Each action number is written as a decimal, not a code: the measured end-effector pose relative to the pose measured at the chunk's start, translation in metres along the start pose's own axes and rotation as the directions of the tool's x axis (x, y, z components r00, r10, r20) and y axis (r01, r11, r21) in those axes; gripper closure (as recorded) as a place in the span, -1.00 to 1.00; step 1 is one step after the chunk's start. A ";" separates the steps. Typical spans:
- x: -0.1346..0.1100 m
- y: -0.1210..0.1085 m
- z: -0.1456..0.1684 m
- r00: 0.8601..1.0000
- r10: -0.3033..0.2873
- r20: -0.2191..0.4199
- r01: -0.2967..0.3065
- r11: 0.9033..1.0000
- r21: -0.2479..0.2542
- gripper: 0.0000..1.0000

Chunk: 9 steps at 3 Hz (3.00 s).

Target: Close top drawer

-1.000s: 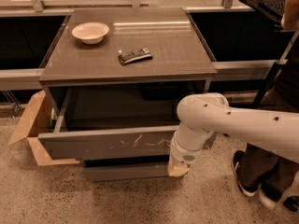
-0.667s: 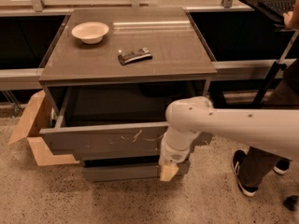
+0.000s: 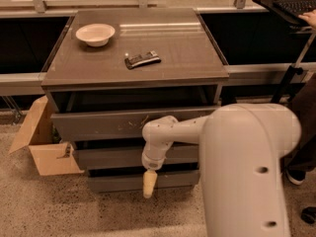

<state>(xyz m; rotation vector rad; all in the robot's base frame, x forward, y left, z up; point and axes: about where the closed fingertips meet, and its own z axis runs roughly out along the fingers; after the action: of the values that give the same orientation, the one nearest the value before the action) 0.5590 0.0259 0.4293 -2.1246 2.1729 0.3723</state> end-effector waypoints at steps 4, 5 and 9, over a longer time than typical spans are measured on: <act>-0.079 -0.082 0.223 0.994 -0.075 -0.078 0.065 0.990 -0.129 -1.00; -0.090 -0.076 0.237 0.992 -0.093 -0.090 0.079 0.985 -0.153 -1.00; -0.097 -0.057 0.221 0.983 -0.139 -0.118 0.120 0.980 -0.156 -1.00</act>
Offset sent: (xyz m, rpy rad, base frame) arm 0.2308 0.2338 -0.3672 0.0207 -0.0024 -0.0258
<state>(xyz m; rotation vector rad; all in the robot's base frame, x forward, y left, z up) 0.5947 0.1699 0.2303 -2.4195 2.1167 0.4102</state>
